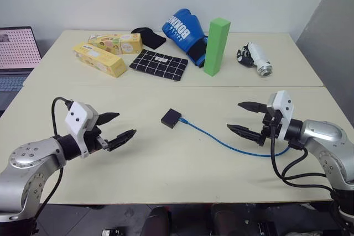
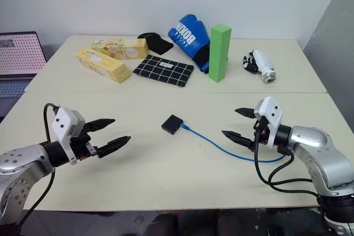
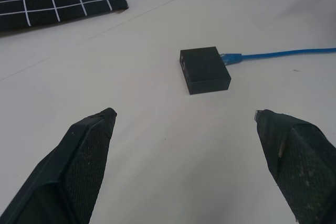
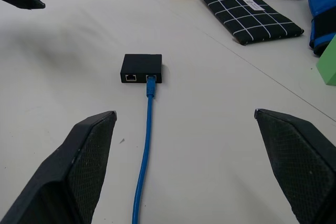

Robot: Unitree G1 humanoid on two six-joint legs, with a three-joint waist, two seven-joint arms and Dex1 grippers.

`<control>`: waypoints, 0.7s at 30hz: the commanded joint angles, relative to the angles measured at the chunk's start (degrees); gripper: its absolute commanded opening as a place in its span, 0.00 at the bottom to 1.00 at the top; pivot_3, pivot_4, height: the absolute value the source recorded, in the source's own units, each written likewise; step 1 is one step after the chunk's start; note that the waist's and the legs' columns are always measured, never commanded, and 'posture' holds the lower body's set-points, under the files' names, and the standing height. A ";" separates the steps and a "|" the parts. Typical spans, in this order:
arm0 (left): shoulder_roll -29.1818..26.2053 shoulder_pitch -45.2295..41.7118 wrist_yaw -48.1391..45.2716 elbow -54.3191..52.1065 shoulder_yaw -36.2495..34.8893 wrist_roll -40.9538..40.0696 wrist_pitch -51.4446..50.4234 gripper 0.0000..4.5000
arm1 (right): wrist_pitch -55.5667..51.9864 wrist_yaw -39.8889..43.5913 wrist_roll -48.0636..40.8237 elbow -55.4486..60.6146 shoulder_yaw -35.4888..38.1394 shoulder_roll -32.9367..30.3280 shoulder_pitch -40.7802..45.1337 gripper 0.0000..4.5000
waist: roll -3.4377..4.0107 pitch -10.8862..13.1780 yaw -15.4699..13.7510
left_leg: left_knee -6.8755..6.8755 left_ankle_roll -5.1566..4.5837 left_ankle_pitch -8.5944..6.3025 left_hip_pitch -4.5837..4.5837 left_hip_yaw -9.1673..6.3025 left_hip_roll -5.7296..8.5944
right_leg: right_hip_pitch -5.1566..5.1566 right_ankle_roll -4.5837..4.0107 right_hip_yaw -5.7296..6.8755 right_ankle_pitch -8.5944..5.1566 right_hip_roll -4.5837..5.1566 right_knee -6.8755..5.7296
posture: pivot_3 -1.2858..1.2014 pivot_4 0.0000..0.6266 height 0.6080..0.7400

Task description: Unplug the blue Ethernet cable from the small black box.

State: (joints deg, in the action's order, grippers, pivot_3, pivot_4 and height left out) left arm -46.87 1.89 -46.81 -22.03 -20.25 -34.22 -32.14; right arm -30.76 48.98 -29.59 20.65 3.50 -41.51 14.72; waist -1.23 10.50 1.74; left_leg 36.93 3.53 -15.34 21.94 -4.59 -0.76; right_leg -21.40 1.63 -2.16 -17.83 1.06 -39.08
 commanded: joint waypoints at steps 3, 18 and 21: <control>0.84 1.97 -0.45 -3.79 -1.81 -0.81 1.67 1.00 | 0.50 0.47 -0.61 0.93 1.07 -0.17 0.65 0.99 | 0.01 0.01 0.02 | 0.00 0.00 0.00 -0.01 0.00 -0.01 | 0.00 0.00 -0.02 0.00 0.01 0.00 | 0.52 0.24 1.00; 1.11 0.40 -1.83 -4.70 -1.97 -5.23 0.18 1.00 | 0.24 -1.49 3.00 1.16 -5.54 3.75 1.83 0.99 | 0.01 0.01 0.00 | 0.01 0.00 0.00 -0.01 0.01 -0.01 | -0.01 0.00 -0.02 0.00 0.00 -0.01 | 0.52 0.24 1.00; 0.14 1.35 -5.73 -4.43 -2.12 -6.73 0.12 1.00 | 0.27 -3.10 5.23 0.04 -9.14 6.37 3.03 0.99 | 0.01 0.01 0.10 | 0.00 0.00 0.00 -0.01 0.02 0.00 | -0.02 0.00 -0.03 0.00 0.00 -0.01 | 0.52 0.24 1.00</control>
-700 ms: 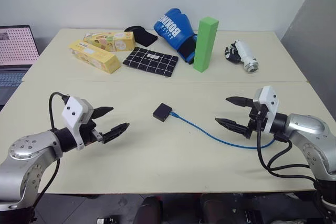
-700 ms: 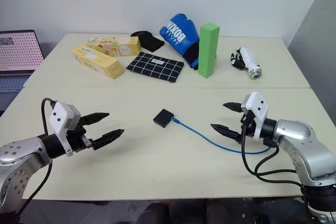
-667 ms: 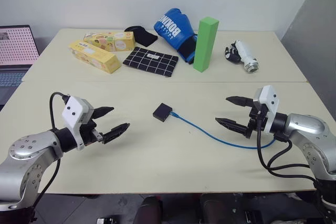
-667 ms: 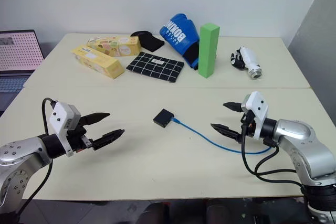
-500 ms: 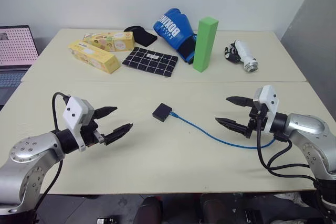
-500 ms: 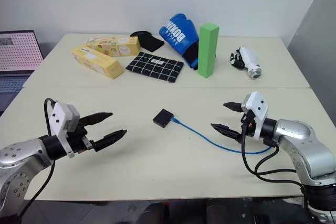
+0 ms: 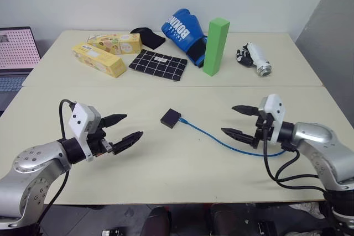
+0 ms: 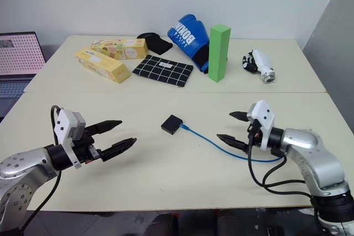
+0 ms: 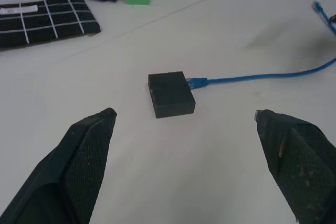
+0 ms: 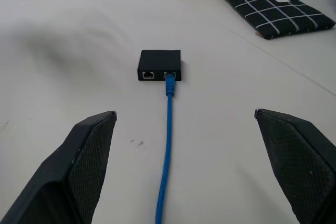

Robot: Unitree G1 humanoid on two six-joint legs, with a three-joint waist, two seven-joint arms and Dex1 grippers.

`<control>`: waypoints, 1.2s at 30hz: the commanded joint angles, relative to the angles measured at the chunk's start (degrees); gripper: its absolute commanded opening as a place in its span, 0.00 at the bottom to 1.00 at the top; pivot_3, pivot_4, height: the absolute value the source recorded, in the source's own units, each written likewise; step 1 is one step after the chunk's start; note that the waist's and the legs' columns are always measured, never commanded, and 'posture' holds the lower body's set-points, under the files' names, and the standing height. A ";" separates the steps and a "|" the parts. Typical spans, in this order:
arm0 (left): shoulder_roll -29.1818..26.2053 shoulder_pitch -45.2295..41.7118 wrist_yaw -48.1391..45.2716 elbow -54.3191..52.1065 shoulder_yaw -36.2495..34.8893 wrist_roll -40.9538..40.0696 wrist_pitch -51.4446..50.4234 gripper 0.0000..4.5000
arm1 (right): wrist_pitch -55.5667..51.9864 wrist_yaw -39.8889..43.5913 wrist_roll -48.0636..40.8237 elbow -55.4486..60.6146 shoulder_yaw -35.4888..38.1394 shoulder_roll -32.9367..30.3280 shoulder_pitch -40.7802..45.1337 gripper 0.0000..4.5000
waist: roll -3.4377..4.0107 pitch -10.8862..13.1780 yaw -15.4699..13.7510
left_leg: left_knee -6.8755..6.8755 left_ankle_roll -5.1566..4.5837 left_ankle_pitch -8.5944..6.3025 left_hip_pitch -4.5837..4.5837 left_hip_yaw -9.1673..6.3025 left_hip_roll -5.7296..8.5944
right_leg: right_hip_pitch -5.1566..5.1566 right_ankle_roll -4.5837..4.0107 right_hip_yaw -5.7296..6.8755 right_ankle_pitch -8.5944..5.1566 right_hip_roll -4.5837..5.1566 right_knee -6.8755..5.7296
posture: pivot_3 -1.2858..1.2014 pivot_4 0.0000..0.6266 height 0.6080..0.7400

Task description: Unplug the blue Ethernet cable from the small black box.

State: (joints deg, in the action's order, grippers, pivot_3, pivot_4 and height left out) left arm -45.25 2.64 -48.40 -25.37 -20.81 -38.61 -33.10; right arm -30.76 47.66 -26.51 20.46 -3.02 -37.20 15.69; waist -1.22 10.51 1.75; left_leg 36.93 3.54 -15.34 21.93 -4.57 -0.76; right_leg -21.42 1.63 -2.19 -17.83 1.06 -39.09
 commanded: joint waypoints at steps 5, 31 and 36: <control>-5.07 1.27 -10.62 2.34 -1.28 -0.42 3.14 1.00 | 4.04 -6.22 10.17 -7.73 -11.01 9.70 6.52 0.99 | 0.01 0.01 0.14 | -0.01 0.00 0.00 0.00 0.00 0.00 | -0.02 0.00 0.01 0.00 0.00 0.01 | 0.52 0.24 1.00; -7.14 3.04 -15.10 5.10 0.00 4.16 7.55 1.00 | 10.08 -12.39 27.65 -34.74 -19.40 24.32 18.92 0.37 | 0.06 0.03 0.14 | 0.01 0.01 0.00 0.03 0.08 0.03 | -0.35 -0.03 -0.04 0.00 -0.08 -0.34 | 0.52 0.24 1.00; -6.18 1.02 -13.23 7.19 -0.16 2.59 5.13 1.00 | 13.09 -13.04 30.61 -34.93 -19.76 23.53 19.73 0.10 | 0.06 0.03 0.13 | 0.01 0.01 0.00 0.03 0.08 0.03 | -0.36 -0.04 -0.03 0.00 -0.08 -0.36 | 0.52 0.24 1.00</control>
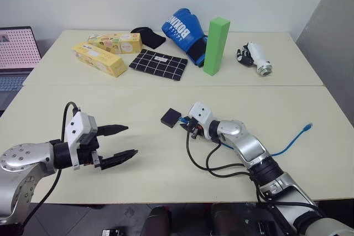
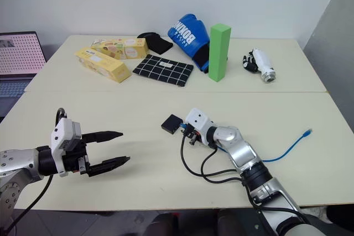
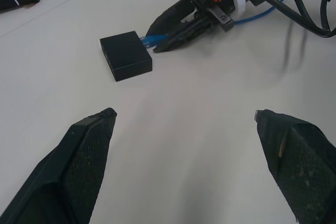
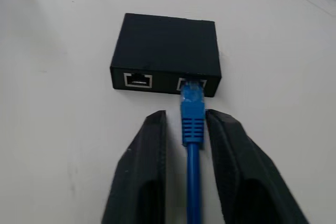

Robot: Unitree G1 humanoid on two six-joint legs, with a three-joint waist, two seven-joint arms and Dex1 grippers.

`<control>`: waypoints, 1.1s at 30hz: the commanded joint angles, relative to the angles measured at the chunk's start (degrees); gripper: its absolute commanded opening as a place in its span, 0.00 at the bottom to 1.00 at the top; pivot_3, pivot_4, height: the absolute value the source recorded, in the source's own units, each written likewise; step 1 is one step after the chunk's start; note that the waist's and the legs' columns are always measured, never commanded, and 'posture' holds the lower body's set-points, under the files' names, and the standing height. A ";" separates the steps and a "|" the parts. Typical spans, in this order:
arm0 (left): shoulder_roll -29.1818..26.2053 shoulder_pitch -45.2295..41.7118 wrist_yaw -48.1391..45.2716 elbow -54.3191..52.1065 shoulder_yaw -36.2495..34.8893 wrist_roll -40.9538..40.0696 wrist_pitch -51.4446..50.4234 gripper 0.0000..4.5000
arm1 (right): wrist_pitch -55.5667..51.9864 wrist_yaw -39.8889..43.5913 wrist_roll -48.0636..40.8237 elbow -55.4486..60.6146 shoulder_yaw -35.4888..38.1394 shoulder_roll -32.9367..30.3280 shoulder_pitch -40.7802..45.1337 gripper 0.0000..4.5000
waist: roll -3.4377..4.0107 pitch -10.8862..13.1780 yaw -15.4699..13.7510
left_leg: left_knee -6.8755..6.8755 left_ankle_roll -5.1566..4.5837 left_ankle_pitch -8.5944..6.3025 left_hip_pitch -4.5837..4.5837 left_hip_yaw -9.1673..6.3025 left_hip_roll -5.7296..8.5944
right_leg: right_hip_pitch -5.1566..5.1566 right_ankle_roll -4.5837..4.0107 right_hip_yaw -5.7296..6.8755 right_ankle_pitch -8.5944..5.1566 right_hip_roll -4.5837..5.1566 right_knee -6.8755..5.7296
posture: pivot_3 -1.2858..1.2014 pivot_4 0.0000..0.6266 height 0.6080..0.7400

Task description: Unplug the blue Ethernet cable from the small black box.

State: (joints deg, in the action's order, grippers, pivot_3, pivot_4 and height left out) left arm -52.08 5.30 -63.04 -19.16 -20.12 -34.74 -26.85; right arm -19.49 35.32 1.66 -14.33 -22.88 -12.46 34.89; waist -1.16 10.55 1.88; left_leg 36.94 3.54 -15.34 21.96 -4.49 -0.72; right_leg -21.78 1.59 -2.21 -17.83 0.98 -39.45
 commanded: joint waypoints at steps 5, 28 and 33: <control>2.75 -5.14 3.99 4.84 -1.56 -6.54 -8.16 1.00 | 10.46 1.53 5.90 4.02 -0.58 -6.77 -0.59 0.03 | 0.00 0.00 -0.04 | 0.02 0.00 0.00 0.03 -0.01 0.01 | -0.01 0.01 0.01 0.00 0.05 -0.01 | 0.52 0.24 1.00; 12.04 -15.87 11.52 1.59 5.48 -22.42 -26.72 0.92 | 49.54 11.15 8.32 13.42 -0.32 -14.95 2.88 0.03 | -0.02 0.00 0.43 | 0.05 0.02 0.01 0.05 -0.01 -0.04 | -0.08 0.00 -0.04 -0.01 0.10 -0.09 | 0.52 0.24 1.00; 12.48 -16.44 10.69 1.71 6.37 -22.88 -26.10 0.68 | 53.39 9.91 9.93 12.95 -0.39 -14.67 3.23 0.03 | -0.02 0.00 0.35 | 0.05 0.03 0.02 0.05 -0.01 -0.04 | -0.07 0.00 -0.03 -0.01 0.10 -0.08 | 0.52 0.24 1.00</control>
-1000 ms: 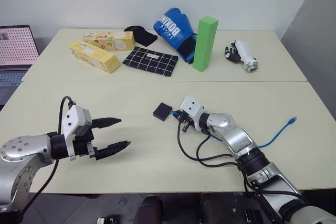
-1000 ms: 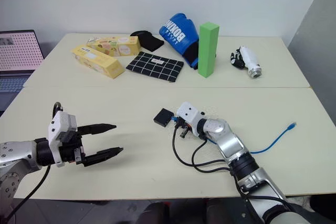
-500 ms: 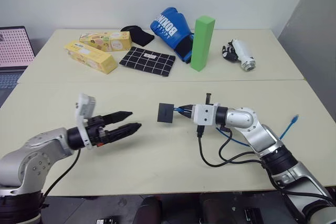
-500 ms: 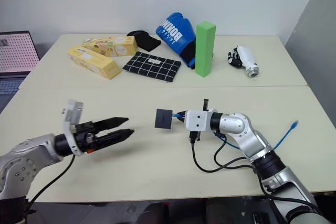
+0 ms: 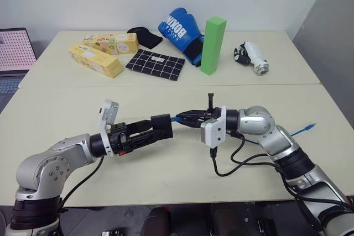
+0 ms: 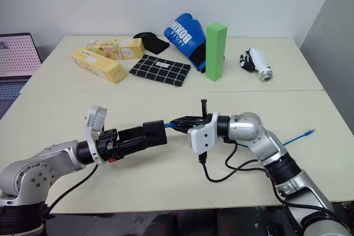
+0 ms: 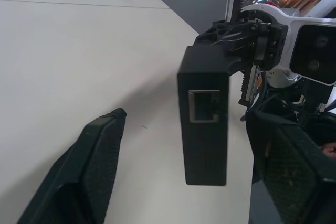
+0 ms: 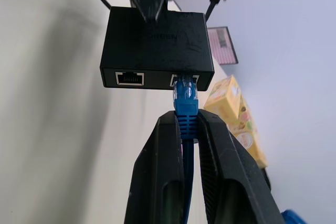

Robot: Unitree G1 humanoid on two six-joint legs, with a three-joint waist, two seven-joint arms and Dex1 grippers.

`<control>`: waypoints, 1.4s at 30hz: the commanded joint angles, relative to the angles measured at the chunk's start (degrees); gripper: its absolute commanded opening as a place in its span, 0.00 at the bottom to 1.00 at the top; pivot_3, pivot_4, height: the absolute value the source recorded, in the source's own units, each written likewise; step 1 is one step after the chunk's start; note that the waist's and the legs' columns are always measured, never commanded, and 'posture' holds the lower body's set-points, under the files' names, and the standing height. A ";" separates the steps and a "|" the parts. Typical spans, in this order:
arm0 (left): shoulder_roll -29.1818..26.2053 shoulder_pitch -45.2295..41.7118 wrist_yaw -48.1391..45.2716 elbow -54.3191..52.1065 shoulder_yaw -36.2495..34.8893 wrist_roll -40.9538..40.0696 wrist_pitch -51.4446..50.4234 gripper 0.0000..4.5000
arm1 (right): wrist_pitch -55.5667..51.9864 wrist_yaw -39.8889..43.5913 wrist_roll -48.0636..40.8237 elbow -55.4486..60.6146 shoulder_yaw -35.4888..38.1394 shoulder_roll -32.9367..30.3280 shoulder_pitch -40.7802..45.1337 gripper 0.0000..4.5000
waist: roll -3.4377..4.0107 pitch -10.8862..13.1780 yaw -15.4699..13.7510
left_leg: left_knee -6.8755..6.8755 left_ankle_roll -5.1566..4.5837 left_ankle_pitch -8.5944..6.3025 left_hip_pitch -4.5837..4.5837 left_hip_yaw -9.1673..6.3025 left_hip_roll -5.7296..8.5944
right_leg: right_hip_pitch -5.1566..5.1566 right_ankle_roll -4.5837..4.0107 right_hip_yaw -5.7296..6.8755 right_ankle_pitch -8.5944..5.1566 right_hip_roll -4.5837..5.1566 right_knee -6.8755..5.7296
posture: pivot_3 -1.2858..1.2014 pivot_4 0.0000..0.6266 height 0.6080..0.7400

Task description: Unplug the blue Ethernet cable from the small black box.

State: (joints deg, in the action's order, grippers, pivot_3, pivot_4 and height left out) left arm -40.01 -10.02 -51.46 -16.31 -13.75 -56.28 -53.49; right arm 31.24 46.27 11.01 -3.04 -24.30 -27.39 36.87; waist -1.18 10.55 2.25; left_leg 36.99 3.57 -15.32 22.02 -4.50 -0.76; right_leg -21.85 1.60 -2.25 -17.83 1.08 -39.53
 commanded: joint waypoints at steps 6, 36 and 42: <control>0.64 -1.20 -0.88 -1.02 0.45 -0.64 0.79 0.39 | 4.15 -1.65 1.72 0.96 0.85 0.73 0.97 0.03 | 0.00 0.00 -0.03 | 0.01 0.01 0.00 0.00 0.00 0.00 | 0.01 0.00 0.00 0.00 0.00 0.00 | 0.52 0.24 1.00; 2.30 -10.21 -19.85 10.63 15.73 19.82 25.47 0.17 | -56.00 2.16 -46.63 29.54 11.29 -11.68 -9.07 0.54 | 0.01 0.00 -0.54 | 0.04 -0.02 -0.01 0.00 -0.13 0.00 | 0.14 -0.02 -0.02 -0.01 0.00 0.05 | 0.52 0.24 1.00; 3.12 -14.06 -23.67 14.65 16.39 19.73 24.83 0.17 | -71.07 -1.57 -55.89 30.22 13.75 -9.26 -8.99 0.54 | 0.01 0.00 -0.46 | 0.02 -0.03 -0.01 0.02 -0.08 0.10 | 0.11 -0.01 0.07 -0.01 -0.09 0.08 | 0.52 0.24 1.00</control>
State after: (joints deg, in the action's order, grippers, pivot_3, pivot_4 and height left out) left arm -37.25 -23.03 -73.50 -1.61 2.50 -36.13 -29.17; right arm -36.82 45.86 -42.12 25.16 -12.30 -37.53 27.43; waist -1.17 10.56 1.79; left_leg 37.00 3.53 -15.34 22.03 -4.55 -0.67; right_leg -21.74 1.59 -2.19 -17.84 0.97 -39.43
